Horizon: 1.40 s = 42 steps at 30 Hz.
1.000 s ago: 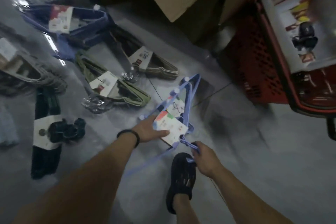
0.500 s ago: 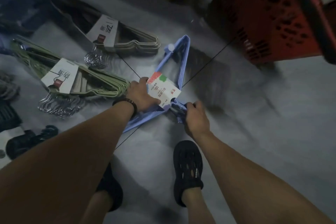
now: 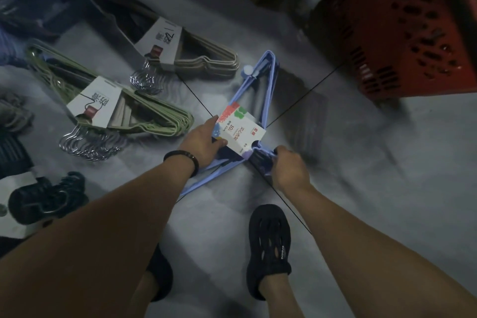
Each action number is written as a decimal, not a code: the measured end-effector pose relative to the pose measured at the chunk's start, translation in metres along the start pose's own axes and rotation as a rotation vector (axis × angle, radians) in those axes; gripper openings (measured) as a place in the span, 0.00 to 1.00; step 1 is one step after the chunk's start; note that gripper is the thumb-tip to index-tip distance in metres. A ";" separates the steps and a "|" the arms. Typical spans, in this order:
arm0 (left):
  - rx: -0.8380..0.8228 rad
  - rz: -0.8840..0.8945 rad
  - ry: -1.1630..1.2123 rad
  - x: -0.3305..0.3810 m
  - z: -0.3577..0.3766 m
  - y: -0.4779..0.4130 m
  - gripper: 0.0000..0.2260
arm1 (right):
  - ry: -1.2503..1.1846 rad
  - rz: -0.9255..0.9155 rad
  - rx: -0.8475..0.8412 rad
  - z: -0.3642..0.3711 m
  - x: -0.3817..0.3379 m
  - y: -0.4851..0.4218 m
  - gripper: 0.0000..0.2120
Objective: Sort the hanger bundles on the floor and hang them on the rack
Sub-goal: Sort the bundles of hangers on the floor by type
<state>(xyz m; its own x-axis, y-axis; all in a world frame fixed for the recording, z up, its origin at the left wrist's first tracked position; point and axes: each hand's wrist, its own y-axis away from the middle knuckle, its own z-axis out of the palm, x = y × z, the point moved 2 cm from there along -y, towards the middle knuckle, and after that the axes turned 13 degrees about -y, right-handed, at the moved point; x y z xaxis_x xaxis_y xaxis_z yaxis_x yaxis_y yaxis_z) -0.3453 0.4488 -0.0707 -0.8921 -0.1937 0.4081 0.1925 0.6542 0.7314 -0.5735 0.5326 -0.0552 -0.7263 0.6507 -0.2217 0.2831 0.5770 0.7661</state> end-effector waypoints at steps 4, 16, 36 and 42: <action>0.018 0.015 -0.164 -0.001 0.001 -0.005 0.29 | 0.086 0.067 -0.079 -0.002 -0.012 -0.013 0.21; 0.847 -0.131 0.127 -0.027 -0.002 0.114 0.06 | 0.215 -0.028 -0.135 -0.006 -0.031 -0.015 0.24; -0.035 -0.270 1.381 0.075 -0.081 0.303 0.21 | -0.137 -0.170 -0.358 -0.135 -0.096 0.283 0.16; 0.296 -0.115 1.232 0.112 -0.212 0.391 0.29 | -0.260 -0.387 -0.595 -0.247 -0.199 0.390 0.07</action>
<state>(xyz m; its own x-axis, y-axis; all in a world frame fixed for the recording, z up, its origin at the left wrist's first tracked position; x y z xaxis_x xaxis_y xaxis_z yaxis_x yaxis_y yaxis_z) -0.2837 0.5281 0.3771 0.1014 -0.7041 0.7028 -0.1004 0.6956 0.7114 -0.4739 0.5064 0.4370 -0.5135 0.5937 -0.6196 -0.4012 0.4721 0.7849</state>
